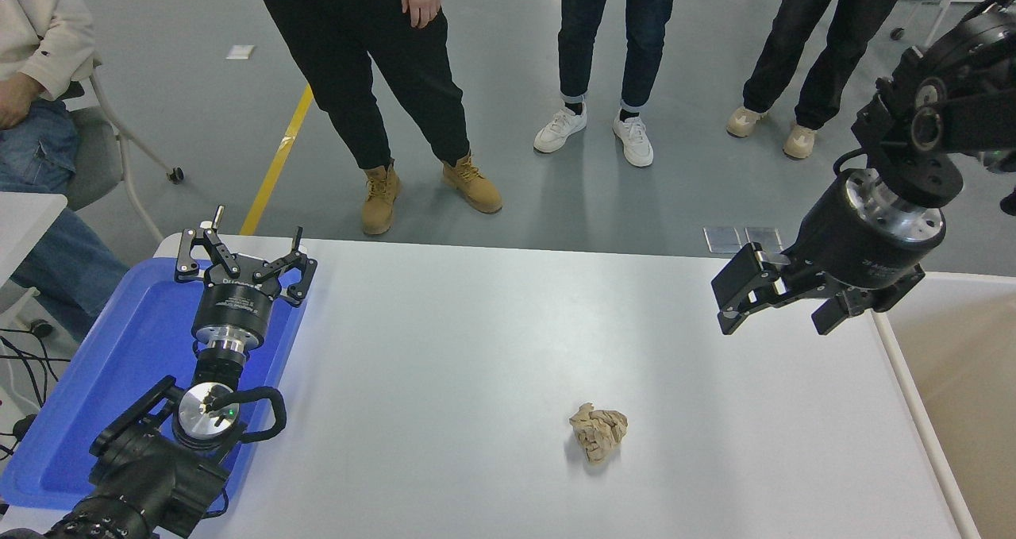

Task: Pick up paper ball place in dustbin

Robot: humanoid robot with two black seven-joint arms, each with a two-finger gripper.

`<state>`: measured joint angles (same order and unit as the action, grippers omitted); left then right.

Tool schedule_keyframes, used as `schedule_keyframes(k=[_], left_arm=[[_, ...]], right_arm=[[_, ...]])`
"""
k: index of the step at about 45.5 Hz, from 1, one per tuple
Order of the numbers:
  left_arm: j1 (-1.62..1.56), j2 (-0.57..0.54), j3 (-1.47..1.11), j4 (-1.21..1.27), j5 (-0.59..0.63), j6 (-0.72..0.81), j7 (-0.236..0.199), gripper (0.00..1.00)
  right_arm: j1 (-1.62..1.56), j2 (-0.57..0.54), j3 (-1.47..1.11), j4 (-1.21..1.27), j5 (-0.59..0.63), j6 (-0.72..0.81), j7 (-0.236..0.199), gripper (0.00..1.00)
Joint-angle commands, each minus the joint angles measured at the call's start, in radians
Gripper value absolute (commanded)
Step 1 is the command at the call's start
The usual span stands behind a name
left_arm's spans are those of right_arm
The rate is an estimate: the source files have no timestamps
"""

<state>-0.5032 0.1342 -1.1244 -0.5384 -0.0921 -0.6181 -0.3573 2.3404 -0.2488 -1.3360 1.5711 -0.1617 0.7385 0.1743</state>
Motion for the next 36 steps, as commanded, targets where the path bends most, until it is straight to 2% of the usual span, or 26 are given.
schedule_keyframes(k=[1, 36], left_arm=[[0.0, -0.001, 0.0, 0.0, 0.0, 0.0, 0.0, 1.0], [0.0, 0.001, 0.0, 0.0, 0.0, 0.0, 0.0, 1.0]], right_arm=[[-0.007, -0.004, 0.003, -0.002, -0.001, -0.004, 0.001, 1.0], [-0.047, -0.004, 0.031, -0.005, -0.001, -0.019, 0.001, 1.0]])
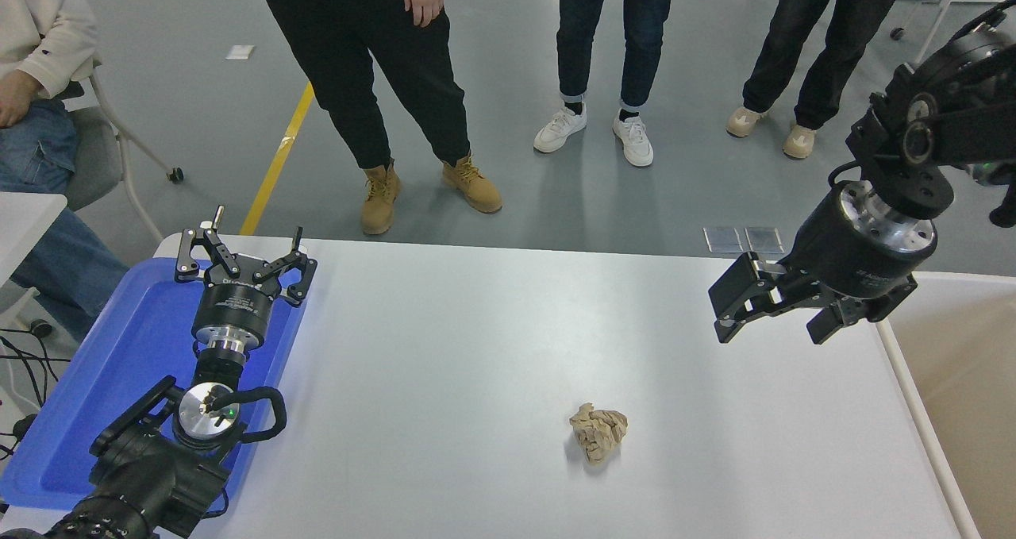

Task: Pick up paper ball place in dustbin

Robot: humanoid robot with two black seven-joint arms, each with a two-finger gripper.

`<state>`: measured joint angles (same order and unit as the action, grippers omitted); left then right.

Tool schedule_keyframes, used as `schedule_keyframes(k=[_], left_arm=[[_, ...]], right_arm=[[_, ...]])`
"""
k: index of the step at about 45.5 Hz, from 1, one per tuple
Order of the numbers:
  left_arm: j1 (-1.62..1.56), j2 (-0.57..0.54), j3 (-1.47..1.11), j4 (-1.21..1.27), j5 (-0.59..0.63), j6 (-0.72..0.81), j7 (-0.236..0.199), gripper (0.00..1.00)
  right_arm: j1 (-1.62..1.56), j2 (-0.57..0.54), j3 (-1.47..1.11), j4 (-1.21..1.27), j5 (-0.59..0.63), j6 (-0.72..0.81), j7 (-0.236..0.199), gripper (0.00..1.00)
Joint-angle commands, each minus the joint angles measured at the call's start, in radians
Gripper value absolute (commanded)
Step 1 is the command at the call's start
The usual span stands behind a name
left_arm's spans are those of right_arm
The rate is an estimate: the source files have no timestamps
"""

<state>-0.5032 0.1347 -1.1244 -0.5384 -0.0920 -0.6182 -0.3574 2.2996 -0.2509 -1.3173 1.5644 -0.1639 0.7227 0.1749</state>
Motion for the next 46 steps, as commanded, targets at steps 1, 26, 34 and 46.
schedule_keyframes(k=[1, 26, 34, 46], left_arm=[[0.0, -0.001, 0.0, 0.0, 0.0, 0.0, 0.0, 1.0], [0.0, 0.0, 0.0, 0.0, 0.0, 0.0, 0.0, 1.0], [0.0, -0.001, 0.0, 0.0, 0.0, 0.0, 0.0, 1.0], [0.0, 0.0, 0.0, 0.0, 0.0, 0.0, 0.0, 1.0]], right_arm=[[-0.006, -0.002, 0.012, 0.002, 0.001, -0.003, 0.0, 1.0], [-0.143, 0.001, 0.107, -0.007, 0.0, -0.08, 0.0, 1.0], [-0.227, 0.03, 0.156, -0.066, 0.0, -0.129, 0.0, 1.0], [-0.368, 0.099, 0.219, -0.155, 0.001, -0.206, 0.0, 1.0]])
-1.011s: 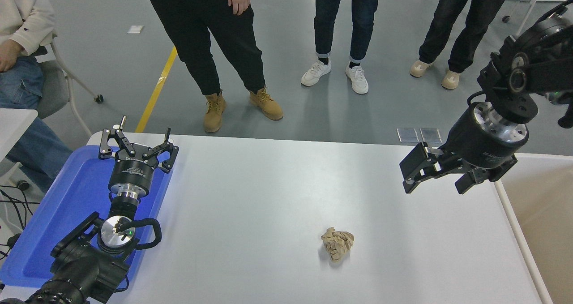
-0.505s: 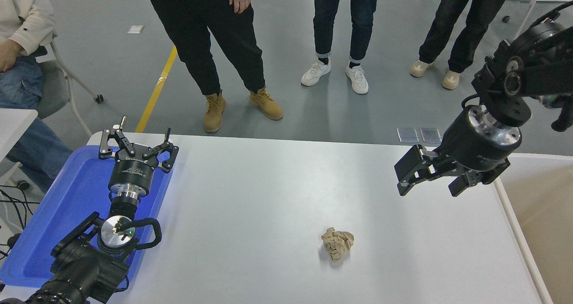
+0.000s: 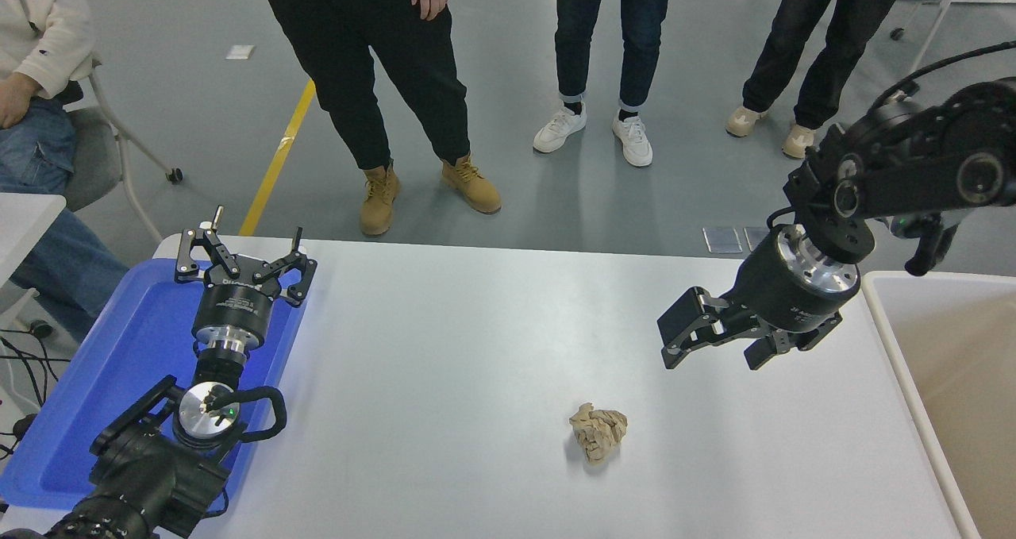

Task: Pick up paper ball place in dustbin

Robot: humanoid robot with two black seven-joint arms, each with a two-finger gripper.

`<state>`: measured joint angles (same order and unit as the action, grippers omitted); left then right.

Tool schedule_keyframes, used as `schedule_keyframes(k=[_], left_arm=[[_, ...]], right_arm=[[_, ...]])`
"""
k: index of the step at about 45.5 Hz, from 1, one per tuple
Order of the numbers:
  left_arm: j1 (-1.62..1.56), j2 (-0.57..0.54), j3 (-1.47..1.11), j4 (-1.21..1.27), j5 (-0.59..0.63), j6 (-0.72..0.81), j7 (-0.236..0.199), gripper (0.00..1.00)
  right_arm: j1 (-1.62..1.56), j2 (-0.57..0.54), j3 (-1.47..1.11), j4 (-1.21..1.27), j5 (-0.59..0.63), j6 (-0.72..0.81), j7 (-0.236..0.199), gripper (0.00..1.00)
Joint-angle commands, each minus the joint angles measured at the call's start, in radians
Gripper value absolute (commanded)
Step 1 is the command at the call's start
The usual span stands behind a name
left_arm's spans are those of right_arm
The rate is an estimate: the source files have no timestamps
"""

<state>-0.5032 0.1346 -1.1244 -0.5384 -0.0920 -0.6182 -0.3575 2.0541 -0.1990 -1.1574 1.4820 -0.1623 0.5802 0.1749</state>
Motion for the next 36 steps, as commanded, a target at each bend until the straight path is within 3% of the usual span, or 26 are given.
schedule_keyframes(k=[1, 36], left_arm=[[0.0, 0.0, 0.0, 0.0, 0.0, 0.0, 0.0, 1.0], [0.0, 0.0, 0.0, 0.0, 0.0, -0.002, 0.0, 1.0]], right_arm=[[-0.137, 0.049, 0.062, -0.08, -0.002, -0.066, 0.0, 1.0], [-0.54, 0.194, 0.133, -0.37, -0.083, -0.299, 0.0, 1.0]])
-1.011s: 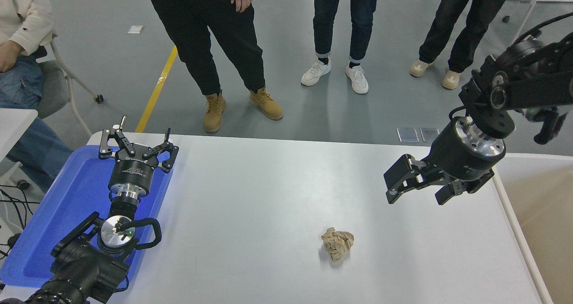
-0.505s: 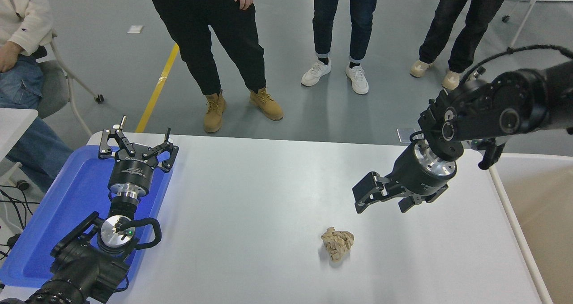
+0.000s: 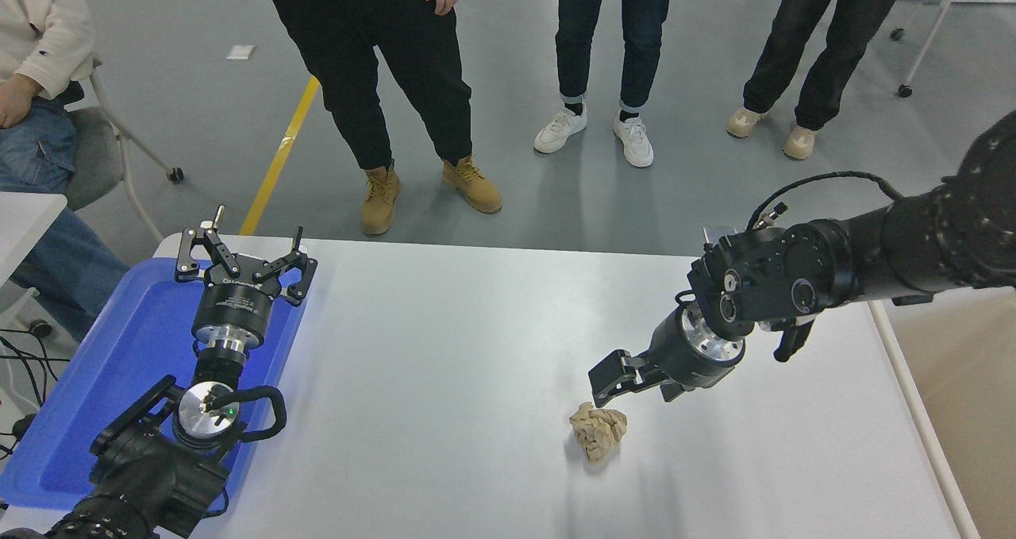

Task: Pick up paper ball place in dustbin

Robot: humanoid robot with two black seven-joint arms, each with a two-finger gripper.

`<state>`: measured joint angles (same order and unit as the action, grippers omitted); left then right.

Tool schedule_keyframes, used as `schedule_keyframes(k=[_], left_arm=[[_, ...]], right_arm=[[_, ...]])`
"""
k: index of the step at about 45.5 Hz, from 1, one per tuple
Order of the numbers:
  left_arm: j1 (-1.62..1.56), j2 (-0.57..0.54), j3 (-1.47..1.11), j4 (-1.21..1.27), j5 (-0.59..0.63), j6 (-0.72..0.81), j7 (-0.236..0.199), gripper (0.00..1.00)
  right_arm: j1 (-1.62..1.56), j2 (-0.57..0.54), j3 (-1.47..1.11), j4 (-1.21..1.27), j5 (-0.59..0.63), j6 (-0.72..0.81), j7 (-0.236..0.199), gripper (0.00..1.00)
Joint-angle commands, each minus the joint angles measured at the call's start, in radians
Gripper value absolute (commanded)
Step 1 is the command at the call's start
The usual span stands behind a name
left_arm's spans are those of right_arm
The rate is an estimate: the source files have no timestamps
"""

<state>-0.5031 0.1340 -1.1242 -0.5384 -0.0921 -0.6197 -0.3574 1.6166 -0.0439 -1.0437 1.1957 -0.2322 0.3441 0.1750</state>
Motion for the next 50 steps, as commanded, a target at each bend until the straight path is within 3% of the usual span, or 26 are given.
schedule_keyframes(k=[1, 22, 50], left_arm=[[0.0, 0.001, 0.001, 0.0, 0.0, 0.0, 0.0, 1.0], [0.0, -0.001, 0.001, 0.0, 0.0, 0.0, 0.0, 1.0], [0.0, 0.001, 0.001, 0.0, 0.0, 0.0, 0.0, 1.0]], right_arm=[[-0.112, 0.042, 0.021, -0.093, -0.018, -0.068, 0.0, 1.0], [-0.264, 0.044, 0.033, -0.242, -0.139, -0.137, -0.002, 1.0], [-0.303, 0.044, 0.113, -0.243, -0.121, -0.139, 0.0, 1.0]])
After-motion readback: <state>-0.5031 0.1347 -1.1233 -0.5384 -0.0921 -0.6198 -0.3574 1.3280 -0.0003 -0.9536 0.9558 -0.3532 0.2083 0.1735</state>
